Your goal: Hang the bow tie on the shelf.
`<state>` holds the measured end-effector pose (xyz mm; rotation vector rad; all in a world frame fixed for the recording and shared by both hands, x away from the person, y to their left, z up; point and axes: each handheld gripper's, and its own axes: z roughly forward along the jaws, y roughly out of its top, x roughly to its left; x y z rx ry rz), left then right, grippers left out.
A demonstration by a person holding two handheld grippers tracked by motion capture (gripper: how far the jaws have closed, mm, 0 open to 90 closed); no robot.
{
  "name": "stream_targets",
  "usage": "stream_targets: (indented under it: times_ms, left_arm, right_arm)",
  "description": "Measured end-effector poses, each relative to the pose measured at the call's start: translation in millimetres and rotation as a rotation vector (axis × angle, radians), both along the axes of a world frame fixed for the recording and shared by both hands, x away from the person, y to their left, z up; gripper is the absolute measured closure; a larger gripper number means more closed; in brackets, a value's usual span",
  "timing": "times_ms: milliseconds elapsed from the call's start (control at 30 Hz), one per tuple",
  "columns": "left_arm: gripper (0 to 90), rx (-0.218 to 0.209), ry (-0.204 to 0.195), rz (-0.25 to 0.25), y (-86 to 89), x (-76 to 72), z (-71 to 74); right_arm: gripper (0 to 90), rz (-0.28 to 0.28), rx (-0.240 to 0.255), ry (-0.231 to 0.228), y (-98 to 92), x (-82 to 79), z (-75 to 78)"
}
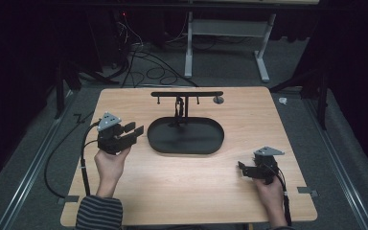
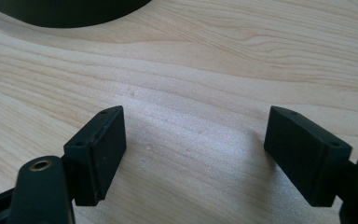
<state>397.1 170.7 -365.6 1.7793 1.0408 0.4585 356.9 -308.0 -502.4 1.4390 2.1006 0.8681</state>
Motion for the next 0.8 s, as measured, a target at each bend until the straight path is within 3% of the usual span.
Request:
stream_targets:
  times_ms: [800]
  left_arm:
    - [59.2,-0.01,0.01,0.033,15.3,-11.5,-8.0]
  right_arm:
    - [21.9,0.0,-0.001,0.0,0.0,0.0,0.0]
